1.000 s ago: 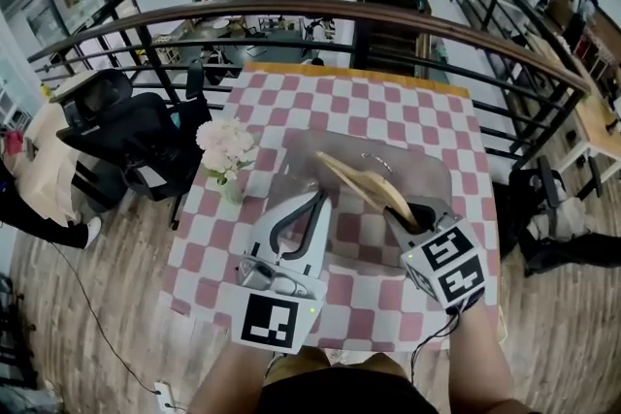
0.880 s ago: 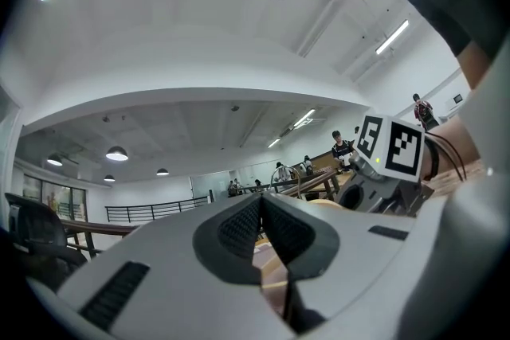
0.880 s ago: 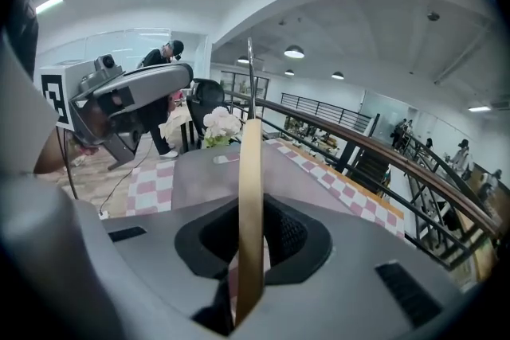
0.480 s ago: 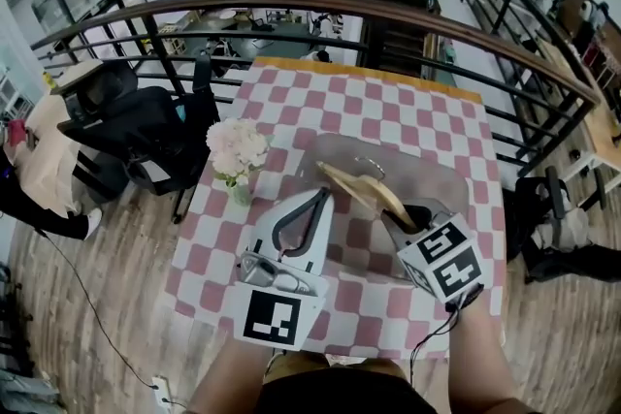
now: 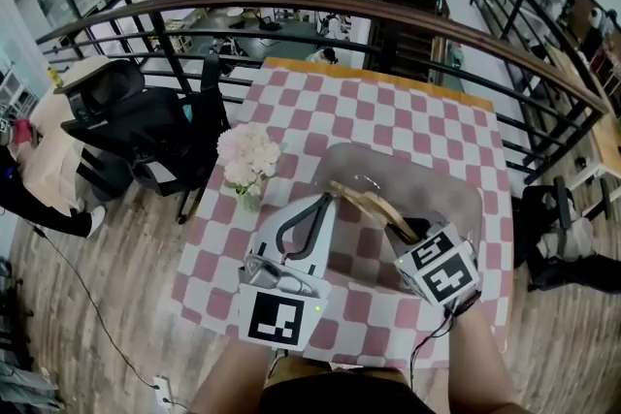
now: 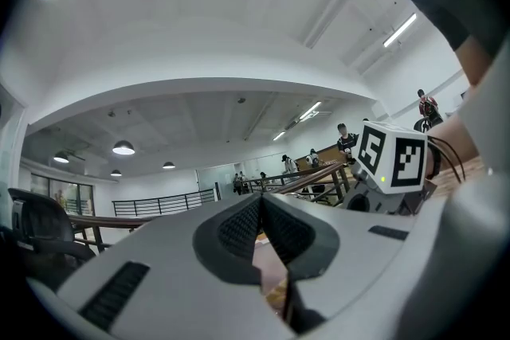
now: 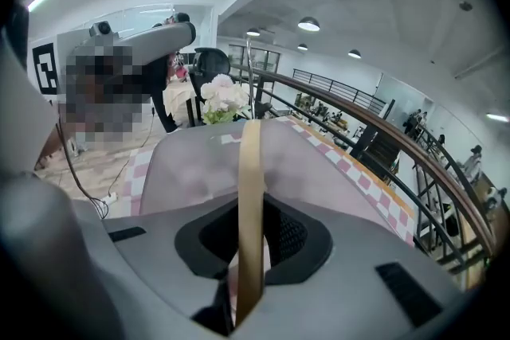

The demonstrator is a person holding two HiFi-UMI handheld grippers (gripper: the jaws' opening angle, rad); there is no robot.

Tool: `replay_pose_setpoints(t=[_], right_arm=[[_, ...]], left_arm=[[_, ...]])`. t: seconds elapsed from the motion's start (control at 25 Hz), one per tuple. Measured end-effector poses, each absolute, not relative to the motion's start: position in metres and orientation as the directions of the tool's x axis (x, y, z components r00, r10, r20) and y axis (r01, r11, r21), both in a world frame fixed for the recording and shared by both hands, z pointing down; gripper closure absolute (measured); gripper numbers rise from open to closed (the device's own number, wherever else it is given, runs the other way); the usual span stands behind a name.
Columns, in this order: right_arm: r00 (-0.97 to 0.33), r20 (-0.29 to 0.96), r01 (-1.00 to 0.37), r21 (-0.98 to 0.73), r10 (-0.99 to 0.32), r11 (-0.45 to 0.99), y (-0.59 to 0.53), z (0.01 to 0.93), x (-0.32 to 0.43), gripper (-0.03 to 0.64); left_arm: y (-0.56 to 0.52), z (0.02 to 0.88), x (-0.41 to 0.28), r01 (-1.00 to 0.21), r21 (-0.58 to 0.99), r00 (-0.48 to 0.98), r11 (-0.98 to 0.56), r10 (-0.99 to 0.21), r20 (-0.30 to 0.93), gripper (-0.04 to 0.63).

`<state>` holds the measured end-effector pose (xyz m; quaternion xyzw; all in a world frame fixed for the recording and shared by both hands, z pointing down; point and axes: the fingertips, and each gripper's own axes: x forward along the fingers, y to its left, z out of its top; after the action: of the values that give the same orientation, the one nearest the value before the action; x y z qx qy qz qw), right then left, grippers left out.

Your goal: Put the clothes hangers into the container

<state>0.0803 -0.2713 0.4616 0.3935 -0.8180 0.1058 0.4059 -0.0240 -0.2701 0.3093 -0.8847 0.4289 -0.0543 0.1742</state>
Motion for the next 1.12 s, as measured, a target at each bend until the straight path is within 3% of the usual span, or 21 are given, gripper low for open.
replay_pose_setpoints(t=[1.12], right_arm=[[-0.27, 0.838, -0.712, 0.158, -0.474, 0.685, -0.299, 0.503, 0.075, 0.558]], left_arm=[[-0.302, 0.324, -0.042, -0.756, -0.324, 0.611, -0.569, -0.791, -0.038, 0.586]])
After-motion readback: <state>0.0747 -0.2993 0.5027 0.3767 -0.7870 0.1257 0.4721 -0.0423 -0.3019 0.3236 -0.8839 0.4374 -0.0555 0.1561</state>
